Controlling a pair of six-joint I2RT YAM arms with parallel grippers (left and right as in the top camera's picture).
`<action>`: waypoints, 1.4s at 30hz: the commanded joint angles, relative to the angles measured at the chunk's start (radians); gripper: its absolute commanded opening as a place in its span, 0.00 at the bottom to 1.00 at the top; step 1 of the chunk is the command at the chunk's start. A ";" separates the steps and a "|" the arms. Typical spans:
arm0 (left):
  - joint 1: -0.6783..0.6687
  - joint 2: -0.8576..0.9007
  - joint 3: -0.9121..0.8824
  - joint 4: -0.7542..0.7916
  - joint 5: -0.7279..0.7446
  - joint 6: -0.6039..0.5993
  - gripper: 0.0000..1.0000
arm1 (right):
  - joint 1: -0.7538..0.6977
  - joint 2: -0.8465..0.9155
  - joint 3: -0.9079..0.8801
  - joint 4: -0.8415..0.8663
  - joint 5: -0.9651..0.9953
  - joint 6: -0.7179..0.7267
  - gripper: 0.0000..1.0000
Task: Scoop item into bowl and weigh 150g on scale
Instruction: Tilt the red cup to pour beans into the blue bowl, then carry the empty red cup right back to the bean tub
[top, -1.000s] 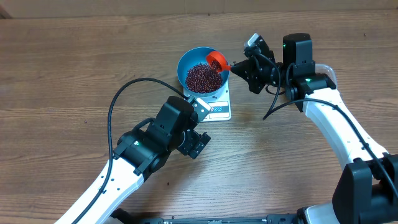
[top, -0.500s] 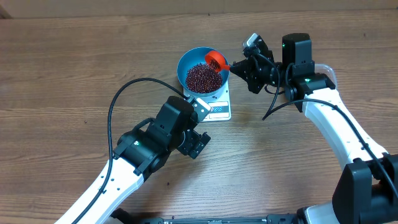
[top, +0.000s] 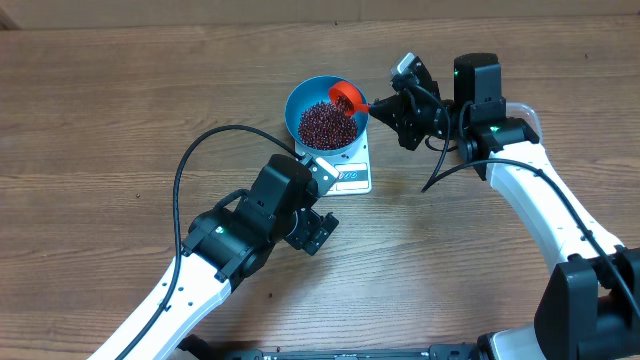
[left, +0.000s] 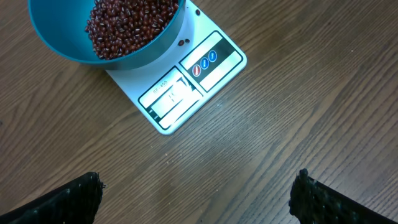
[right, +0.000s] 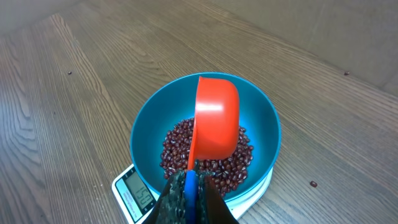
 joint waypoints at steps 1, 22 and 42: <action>0.001 0.008 -0.002 0.003 -0.007 0.012 0.99 | 0.003 -0.008 -0.003 0.005 -0.016 0.011 0.04; 0.001 0.008 -0.002 0.003 -0.007 0.012 0.99 | -0.126 -0.009 0.000 0.181 -0.341 0.792 0.04; 0.001 0.008 -0.002 0.003 -0.007 0.012 0.99 | -0.546 -0.097 0.000 0.103 -0.457 0.807 0.04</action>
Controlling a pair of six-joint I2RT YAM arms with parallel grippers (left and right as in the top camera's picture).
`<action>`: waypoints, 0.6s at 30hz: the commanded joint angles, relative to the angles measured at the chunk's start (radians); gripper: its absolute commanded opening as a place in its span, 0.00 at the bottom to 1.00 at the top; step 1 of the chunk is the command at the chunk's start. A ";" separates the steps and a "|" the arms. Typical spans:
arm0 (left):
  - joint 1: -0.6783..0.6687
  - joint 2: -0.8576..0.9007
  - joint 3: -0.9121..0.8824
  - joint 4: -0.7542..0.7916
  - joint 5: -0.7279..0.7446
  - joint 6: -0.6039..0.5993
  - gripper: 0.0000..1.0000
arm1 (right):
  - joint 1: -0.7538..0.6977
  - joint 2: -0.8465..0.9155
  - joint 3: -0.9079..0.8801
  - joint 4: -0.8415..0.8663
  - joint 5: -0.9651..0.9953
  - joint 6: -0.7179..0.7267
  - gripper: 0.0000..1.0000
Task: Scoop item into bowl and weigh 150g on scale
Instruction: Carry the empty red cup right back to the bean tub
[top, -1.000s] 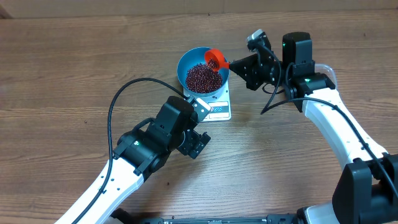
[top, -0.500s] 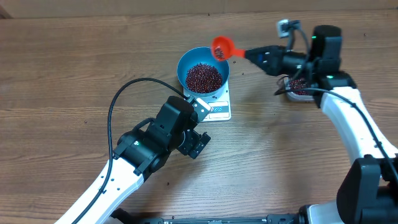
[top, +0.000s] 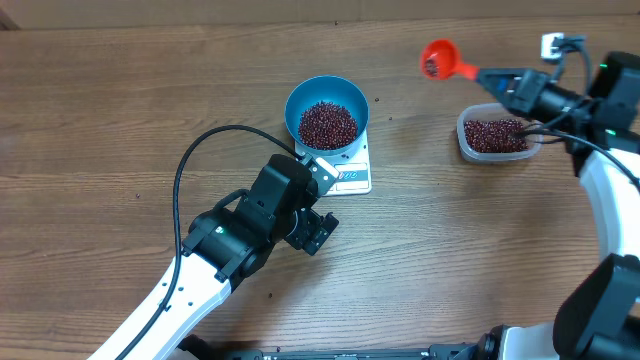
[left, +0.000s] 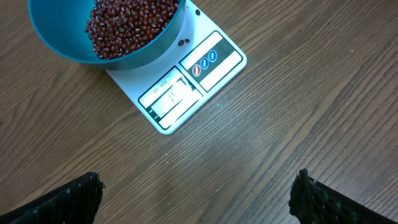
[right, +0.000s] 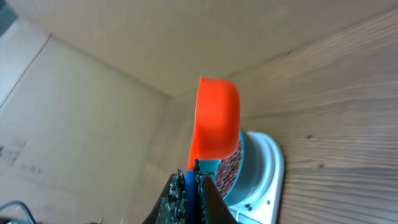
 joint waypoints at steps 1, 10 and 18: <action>0.001 0.008 -0.002 0.004 -0.006 0.012 0.99 | -0.049 -0.068 0.000 -0.025 -0.002 -0.025 0.04; 0.001 0.008 -0.002 0.004 -0.006 0.012 1.00 | -0.174 -0.176 0.000 -0.342 0.223 -0.268 0.04; 0.001 0.008 -0.002 0.004 -0.006 0.012 0.99 | -0.198 -0.224 0.000 -0.462 0.380 -0.491 0.04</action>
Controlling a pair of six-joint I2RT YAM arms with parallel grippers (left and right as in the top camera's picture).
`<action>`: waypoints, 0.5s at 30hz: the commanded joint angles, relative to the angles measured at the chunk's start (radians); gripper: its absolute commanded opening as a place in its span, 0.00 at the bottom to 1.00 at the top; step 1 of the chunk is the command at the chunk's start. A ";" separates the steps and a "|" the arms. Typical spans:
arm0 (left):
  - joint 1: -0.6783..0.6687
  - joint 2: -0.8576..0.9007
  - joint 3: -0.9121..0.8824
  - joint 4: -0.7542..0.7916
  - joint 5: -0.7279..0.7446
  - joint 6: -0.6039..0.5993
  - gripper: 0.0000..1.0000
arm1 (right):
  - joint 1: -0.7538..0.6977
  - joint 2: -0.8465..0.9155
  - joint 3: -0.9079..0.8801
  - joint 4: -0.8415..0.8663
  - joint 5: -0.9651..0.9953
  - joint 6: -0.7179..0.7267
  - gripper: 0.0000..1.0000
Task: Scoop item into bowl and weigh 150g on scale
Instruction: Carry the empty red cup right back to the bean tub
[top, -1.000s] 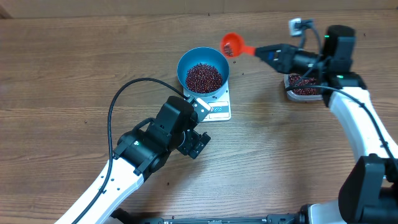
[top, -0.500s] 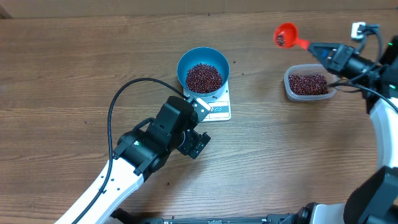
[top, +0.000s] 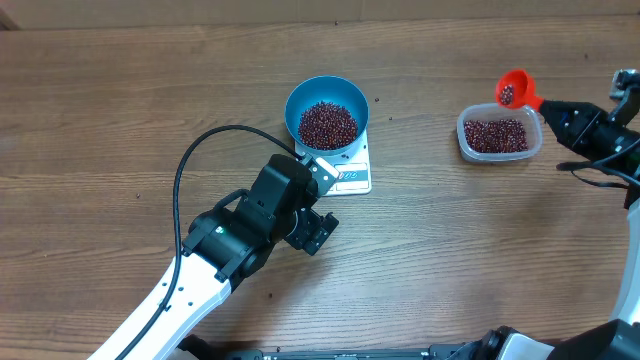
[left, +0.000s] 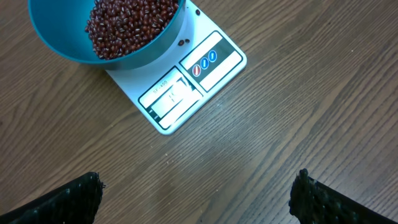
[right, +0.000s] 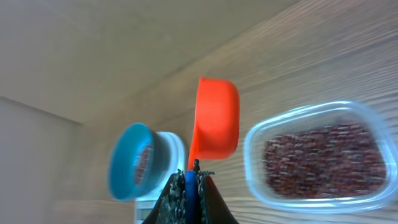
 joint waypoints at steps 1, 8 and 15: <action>0.001 0.008 -0.002 0.004 -0.007 0.012 0.99 | 0.000 -0.030 0.001 -0.025 0.134 -0.194 0.04; 0.001 0.008 -0.002 0.004 -0.007 0.012 0.99 | 0.031 -0.030 0.001 -0.098 0.388 -0.455 0.04; 0.001 0.008 -0.002 0.004 -0.007 0.012 0.99 | 0.115 -0.030 0.000 -0.105 0.437 -0.615 0.04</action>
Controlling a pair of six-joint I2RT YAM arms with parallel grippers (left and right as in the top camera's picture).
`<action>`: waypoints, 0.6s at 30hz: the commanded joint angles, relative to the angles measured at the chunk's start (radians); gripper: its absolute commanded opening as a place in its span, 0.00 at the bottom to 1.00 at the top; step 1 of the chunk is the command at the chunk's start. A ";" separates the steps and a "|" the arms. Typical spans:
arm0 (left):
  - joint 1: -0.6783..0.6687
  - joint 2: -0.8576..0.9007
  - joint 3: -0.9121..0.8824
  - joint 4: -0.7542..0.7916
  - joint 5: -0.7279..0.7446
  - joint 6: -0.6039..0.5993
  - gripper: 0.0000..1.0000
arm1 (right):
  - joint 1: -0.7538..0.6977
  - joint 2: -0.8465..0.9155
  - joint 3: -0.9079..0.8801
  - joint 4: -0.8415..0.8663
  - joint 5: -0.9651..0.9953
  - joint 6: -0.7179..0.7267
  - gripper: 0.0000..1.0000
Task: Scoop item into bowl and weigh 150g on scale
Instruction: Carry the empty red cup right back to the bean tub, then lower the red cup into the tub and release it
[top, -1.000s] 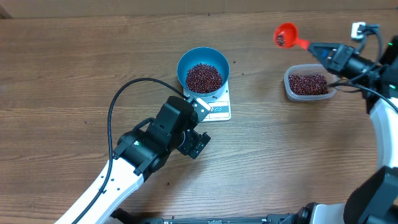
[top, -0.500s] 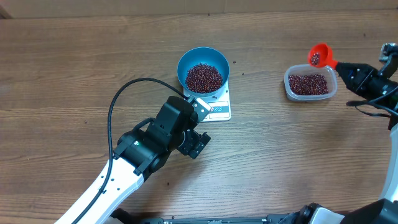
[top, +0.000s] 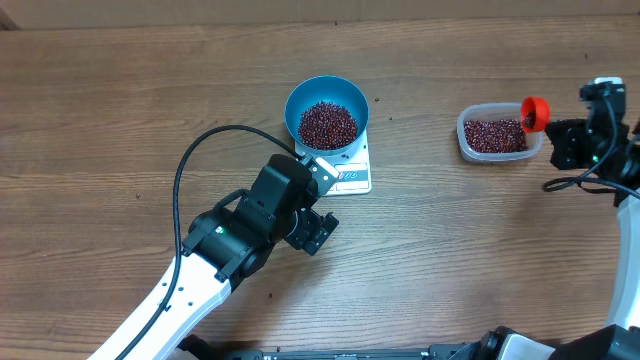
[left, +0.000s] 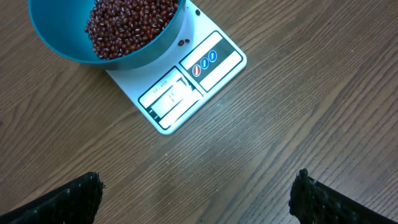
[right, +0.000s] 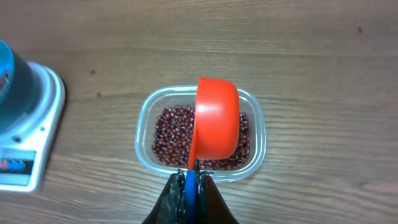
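The blue bowl heaped with red beans sits on the white scale, also seen from the left wrist as bowl and scale. My right gripper is shut on the blue handle of the orange scoop, whose cup is turned over above the clear tub of beans. From overhead the scoop hangs at the tub's right end. My left gripper is open over bare wood just in front of the scale, holding nothing.
A black cable loops from the left arm over the table left of the scale. A few stray beans lie on the wood near the bowl. The table's far edge runs along the top of the overhead view.
My right gripper has swung the scoop from above the tub's far right corner to over the tub, the cup now tipped over it. The left arm, bowl and scale are unchanged.
The scoop was first tipped over the blue bowl on the scale. Then my right gripper held it in mid-air between bowl and tub with some beans inside. It then stood by the tub's far corner, and now hangs inverted over the tub. The left gripper stayed open throughout.
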 joint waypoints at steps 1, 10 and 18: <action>0.001 0.008 -0.002 0.003 -0.007 0.012 0.99 | 0.062 -0.019 0.000 0.003 0.043 -0.111 0.04; 0.001 0.008 -0.002 0.003 -0.007 0.012 0.99 | 0.168 0.012 0.000 0.035 0.369 -0.094 0.04; 0.001 0.008 -0.002 0.003 -0.007 0.012 0.99 | 0.167 0.014 -0.003 0.038 0.333 0.312 0.04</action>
